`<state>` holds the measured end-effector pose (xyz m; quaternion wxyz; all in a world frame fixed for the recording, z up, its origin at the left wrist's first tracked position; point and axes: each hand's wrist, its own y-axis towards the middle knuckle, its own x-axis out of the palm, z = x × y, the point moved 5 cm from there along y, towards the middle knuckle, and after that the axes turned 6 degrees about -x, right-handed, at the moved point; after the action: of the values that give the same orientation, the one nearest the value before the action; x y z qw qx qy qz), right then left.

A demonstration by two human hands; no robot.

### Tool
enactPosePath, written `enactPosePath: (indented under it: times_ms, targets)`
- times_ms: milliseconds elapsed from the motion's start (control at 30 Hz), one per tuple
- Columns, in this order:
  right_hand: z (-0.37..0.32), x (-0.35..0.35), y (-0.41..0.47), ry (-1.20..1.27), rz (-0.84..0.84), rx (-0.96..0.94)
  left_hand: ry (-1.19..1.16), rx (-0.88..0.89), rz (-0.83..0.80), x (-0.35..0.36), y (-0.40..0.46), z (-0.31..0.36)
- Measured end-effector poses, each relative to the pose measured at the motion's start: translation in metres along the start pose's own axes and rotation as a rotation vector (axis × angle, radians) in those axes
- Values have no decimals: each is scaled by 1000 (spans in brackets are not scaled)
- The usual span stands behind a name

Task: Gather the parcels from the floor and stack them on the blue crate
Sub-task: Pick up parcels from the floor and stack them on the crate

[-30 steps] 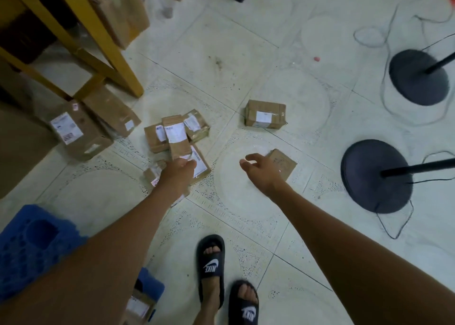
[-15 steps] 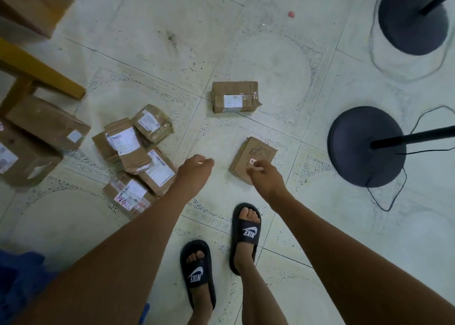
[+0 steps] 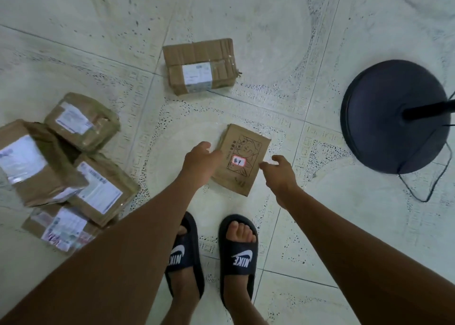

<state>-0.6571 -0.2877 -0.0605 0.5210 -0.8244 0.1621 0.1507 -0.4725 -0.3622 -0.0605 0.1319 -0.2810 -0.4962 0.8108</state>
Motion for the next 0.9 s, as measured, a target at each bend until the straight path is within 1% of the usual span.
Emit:
enactPosePath:
  times_ms: [133,200,267,333,400,500,600,667,767,833,900]
  targets:
    - [25,29,41,82,-52,29,14,16,-26,34,42,-11]
    - [29,39,49,161,-91,28,11,11,-56,47,51,-14]
    - [25,45,49,243,-101,17,-42,-6,-60,52,53,-15]
    - [14,46,41,247,-90,-16,-108,-28,-41,46,45,-17]
    - [-1,42,25,195,-109,-44,-148,-39,-27,32,29,-17]
    - [-43,40,-15,101,-170,-101,-188,-43,42,-12,-7,-16]
    - [-97,53,-65,7,-237,-199,-228,-43,145,-66,-46,-12]
    - [-131,75,-105,-58,-284,-277,-298,-60,217,-105,-74,-16]
    - [-172,112,-163,-124,-355,-393,-390,-76,369,-163,-111,-31]
    - [-188,139,-199,-156,-432,-427,-444,-81,461,-203,-139,-51]
    - [-194,164,-226,-195,-510,-453,-520,-85,518,-233,-165,-74]
